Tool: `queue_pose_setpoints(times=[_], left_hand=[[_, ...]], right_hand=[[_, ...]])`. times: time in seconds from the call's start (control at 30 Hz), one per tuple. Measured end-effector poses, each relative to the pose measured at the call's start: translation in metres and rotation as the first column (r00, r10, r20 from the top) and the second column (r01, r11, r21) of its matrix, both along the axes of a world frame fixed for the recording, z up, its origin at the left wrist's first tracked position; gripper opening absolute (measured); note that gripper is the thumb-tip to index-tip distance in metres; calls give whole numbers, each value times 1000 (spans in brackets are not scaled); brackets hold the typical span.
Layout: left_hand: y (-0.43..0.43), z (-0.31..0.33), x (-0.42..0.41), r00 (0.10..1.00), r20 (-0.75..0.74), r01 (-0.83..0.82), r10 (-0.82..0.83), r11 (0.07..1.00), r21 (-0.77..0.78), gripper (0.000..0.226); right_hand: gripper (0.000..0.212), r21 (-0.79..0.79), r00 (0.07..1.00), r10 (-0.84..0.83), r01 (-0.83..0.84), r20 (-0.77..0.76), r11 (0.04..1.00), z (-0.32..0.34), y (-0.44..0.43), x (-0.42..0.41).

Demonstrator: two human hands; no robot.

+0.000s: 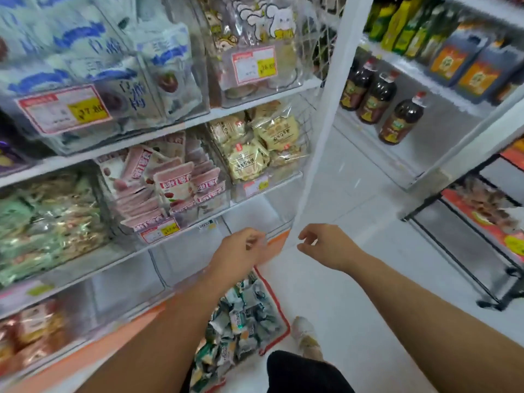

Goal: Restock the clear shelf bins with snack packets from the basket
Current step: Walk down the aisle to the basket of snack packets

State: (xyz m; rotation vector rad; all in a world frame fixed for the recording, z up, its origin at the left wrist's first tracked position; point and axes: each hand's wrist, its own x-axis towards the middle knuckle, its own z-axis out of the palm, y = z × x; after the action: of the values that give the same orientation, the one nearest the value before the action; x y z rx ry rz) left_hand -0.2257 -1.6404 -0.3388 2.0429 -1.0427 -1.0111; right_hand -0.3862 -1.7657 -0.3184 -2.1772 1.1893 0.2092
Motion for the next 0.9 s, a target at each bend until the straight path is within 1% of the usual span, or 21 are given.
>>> queue_pose_setpoints(times=[0.1,0.2,0.3,0.37,0.43,0.53,0.6,0.67,0.73,0.83,0.9], left_hand=[[-17,-12,-9,983,33,-180,178,982,60,25],[-11,-28,-19,945,56,-326,322,938,119,26],[7,-57,-26,904,35,-426,426,891,156,24],[19,-87,-25,884,62,-465,463,861,206,25],[30,-125,-21,863,89,-502,497,828,249,27],[45,-191,-13,850,122,-524,513,795,305,30],[54,-239,-9,855,138,-515,500,786,343,29],[60,-290,-5,859,122,-506,497,787,353,26],[64,-342,-2,864,93,-492,495,792,361,21],[63,-414,3,893,117,-445,436,811,380,28],[61,-452,7,911,122,-409,394,823,394,29]], right_hand=[[22,21,985,166,-165,-50,986,-13,-36,4],[18,68,944,316,-310,-95,948,-34,-52,13],[18,134,898,423,-407,-120,903,-68,-48,25],[17,183,868,479,-454,-129,872,-99,-40,35],[12,223,833,534,-498,-146,838,-138,-31,45],[9,253,781,599,-552,-178,795,-212,-19,60],[14,273,769,612,-558,-184,784,-266,-11,67],[22,280,767,615,-559,-182,780,-319,-4,73],[24,276,759,630,-577,-165,768,-371,2,78],[30,234,753,637,-597,-167,767,-446,7,81],[38,209,730,664,-632,-163,746,-489,9,81]])
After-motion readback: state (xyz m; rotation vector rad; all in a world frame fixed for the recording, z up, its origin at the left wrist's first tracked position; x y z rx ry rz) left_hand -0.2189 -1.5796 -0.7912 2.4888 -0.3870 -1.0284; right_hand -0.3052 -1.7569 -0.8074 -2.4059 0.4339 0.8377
